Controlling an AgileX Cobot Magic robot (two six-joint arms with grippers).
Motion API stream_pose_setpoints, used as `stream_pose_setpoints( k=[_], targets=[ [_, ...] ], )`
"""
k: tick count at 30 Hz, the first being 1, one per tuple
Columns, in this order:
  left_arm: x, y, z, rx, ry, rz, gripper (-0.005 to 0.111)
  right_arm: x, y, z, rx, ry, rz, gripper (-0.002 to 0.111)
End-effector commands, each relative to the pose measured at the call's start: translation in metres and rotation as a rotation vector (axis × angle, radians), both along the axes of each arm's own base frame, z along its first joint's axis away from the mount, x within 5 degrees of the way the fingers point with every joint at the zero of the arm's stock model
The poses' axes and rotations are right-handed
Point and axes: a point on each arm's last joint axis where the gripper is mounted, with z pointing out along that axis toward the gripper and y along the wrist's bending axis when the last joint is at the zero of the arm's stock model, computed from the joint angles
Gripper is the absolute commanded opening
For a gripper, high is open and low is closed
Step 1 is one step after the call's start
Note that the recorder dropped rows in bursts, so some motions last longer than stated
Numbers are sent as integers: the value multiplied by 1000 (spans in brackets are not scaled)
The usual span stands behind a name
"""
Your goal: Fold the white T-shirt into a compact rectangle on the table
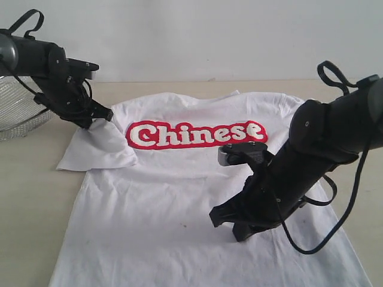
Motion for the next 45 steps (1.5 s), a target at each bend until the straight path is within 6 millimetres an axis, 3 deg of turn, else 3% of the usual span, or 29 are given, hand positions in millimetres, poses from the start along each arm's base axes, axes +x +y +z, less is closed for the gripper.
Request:
stream_pose_setpoints(
  k=[1,5,9,12,17,23,28,34,45],
  targets=[
    [14,8,9,13,-34,22,5,-9,-5,-9,-34,54,34,0],
    [25,7,22,17,-55,21,5,-9,-5,-9,-34,52,32,0],
    [23,0,43,-74,6,53,5,-8,-5,-9,-35,44,29,0],
    [14,-5,57,-89,84,4,5,-7,-5,-9,-36,33,25,0],
    [-6,-2,61,-60,287,3,5,-6,-5,-9,-37,23,22,0],
    [-19,-5,56,-97,353,10,5,-6,-5,-9,-38,15,21,0],
    [-35,-8,32,-138,449,26,5,-5,-6,-9,-38,6,18,0],
    [-42,-12,8,-198,436,43,5,-4,-6,-9,-39,2,17,0],
    [-40,11,-3,47,390,74,5,-4,-6,-9,-39,1,19,0]
  ],
)
